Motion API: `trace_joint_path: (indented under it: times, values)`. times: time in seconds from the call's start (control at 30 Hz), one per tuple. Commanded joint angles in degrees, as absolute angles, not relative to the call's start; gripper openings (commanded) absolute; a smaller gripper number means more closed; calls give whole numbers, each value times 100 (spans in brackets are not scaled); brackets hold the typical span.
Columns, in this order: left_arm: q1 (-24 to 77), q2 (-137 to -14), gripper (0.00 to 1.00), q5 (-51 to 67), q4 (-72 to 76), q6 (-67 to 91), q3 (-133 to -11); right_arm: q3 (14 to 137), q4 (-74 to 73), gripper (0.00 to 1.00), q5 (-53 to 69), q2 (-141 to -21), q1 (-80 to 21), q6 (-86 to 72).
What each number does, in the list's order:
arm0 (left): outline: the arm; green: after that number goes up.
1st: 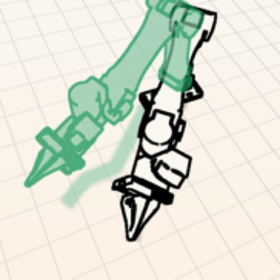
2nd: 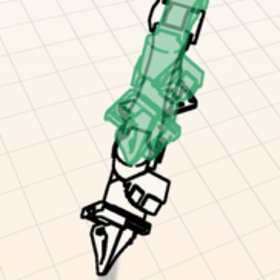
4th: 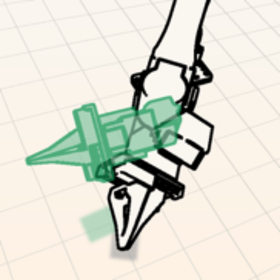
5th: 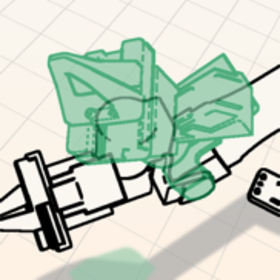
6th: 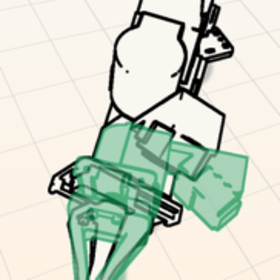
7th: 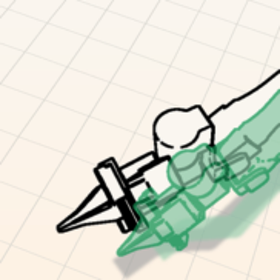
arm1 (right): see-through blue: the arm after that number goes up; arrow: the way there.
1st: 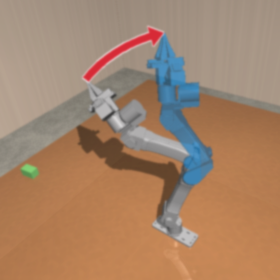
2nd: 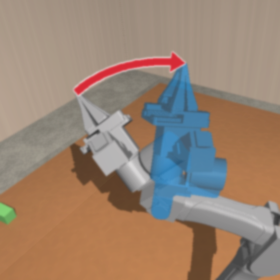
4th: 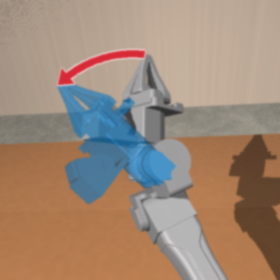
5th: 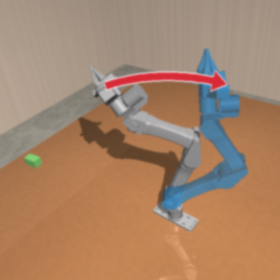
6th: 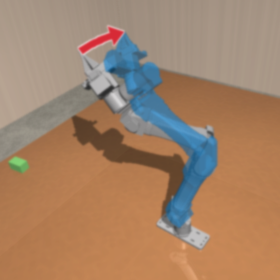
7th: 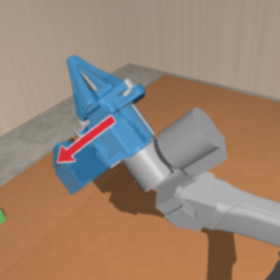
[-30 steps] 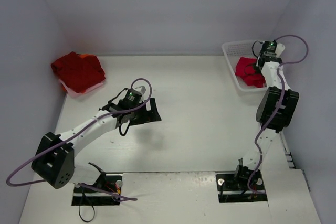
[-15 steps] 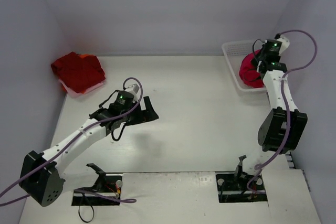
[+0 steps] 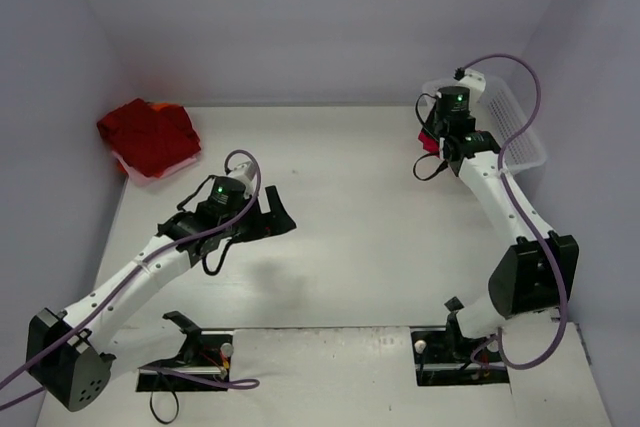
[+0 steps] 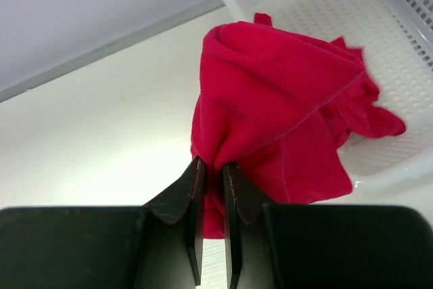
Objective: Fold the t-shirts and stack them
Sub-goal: Move the tshirt to the center of the board
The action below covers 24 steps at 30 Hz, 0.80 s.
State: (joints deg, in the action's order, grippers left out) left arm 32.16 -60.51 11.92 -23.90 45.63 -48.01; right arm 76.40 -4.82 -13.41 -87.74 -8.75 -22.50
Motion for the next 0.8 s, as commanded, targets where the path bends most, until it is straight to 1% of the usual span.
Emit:
trace_joint_path:
  times: [0.0,0.13,0.2,0.47,0.63,0.77]
  values:
    - [3182,-5863,88,1169,-2329,4562,-4913,7945,-386,0,-1802,-8237,-1159,-2215]
    - [3190,-5652,88,1169,-2382,4623,-4843,8033,-632,0,-1837,-7937,-1659,-2215]
    - [3190,-5573,88,1160,-2408,4641,-4808,8086,-773,0,-2074,-7744,-1880,-2145]
    - [3208,-5221,88,1222,-2374,4895,-4764,8700,-1151,0,-2293,-7199,-2512,-1908]
    - [3261,-5063,88,1169,-2382,4957,-4816,9157,-1151,0,-2250,-6926,-2663,-1644]
    - [3270,-4904,88,1099,-2426,5027,-4773,9579,-1099,0,-1865,-6733,-2672,-1529]
